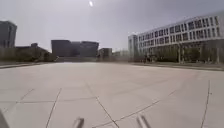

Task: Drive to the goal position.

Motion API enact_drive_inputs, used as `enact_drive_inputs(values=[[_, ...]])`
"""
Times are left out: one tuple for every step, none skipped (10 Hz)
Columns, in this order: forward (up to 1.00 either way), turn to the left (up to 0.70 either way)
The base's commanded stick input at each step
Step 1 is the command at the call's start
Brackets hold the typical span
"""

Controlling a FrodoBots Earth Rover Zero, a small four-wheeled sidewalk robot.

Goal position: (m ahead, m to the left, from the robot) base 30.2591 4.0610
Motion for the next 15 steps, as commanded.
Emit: enact_drive_inputs(values=[[0.7, 0.0], [0.7, 0.0], [0.7, 0.0], [0.7, 0.0], [0.7, 0.0], [0.7, 0.0], [0.7, 0.0], [0.7, 0.0], [0.7, 0.0], [0.7, 0.0], [0.7, 0.0], [0.7, 0.0], [0.7, 0.0], [0.7, 0.0], [0.7, 0.0]])
